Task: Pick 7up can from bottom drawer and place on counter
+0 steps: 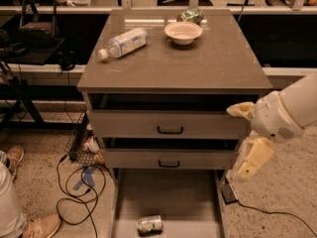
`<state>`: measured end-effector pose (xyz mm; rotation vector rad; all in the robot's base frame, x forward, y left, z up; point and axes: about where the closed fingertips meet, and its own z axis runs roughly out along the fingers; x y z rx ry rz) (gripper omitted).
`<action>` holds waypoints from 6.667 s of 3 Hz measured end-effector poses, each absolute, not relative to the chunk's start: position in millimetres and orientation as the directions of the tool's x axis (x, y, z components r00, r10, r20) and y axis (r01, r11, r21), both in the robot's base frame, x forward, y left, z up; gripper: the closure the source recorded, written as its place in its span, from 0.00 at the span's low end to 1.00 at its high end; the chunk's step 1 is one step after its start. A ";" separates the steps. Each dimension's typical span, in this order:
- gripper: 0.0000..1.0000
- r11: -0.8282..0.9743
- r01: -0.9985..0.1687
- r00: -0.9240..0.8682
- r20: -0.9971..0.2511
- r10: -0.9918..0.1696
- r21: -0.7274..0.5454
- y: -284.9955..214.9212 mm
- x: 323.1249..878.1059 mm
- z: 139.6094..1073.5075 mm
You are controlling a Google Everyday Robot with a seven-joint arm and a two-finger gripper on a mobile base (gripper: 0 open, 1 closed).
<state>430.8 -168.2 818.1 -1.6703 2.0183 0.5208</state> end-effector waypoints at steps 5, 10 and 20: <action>0.00 0.175 -0.984 -0.151 -0.700 -0.699 0.037 -105.0 395.8 632.3; 0.00 0.266 -0.964 -0.211 -0.582 -0.785 -0.009 -92.8 490.0 358.3; 1.00 0.084 -0.977 0.082 -0.708 -0.702 -0.196 -78.8 501.3 304.3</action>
Offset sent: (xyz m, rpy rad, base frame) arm -0.0548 0.1012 -0.2763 0.2751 0.0041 0.0038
